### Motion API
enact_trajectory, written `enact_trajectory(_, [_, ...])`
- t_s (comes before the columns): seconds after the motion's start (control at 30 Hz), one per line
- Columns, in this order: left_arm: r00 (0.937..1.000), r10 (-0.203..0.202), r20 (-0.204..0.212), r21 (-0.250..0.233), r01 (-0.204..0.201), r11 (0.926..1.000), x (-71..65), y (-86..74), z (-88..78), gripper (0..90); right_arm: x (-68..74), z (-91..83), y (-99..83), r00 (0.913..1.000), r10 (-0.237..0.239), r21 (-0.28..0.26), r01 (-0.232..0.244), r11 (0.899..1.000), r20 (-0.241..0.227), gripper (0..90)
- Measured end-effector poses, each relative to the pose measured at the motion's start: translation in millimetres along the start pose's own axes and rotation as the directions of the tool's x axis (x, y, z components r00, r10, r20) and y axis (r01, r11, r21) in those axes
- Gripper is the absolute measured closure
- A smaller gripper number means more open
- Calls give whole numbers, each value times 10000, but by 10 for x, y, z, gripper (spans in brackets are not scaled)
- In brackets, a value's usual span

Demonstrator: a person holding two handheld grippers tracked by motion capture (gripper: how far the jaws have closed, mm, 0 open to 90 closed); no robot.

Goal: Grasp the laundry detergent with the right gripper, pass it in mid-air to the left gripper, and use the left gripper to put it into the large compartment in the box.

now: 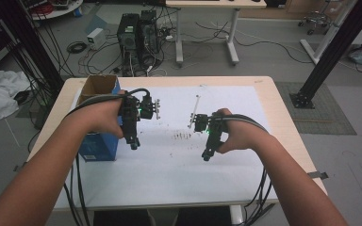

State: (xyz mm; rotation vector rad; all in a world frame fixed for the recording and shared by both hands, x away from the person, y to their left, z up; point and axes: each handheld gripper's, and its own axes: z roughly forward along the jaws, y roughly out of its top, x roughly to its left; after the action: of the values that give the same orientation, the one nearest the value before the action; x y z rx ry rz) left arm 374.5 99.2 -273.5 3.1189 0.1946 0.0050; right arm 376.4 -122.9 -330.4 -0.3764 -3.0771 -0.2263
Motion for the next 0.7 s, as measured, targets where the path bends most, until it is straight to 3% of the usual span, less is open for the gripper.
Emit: enact_trajectory(0.7, [9999, -111, 17, -69, 111, 9999, -2, 56, 97, 79, -76, -10, 17, 9999, -157, 130, 157, 9998, -15, 23])
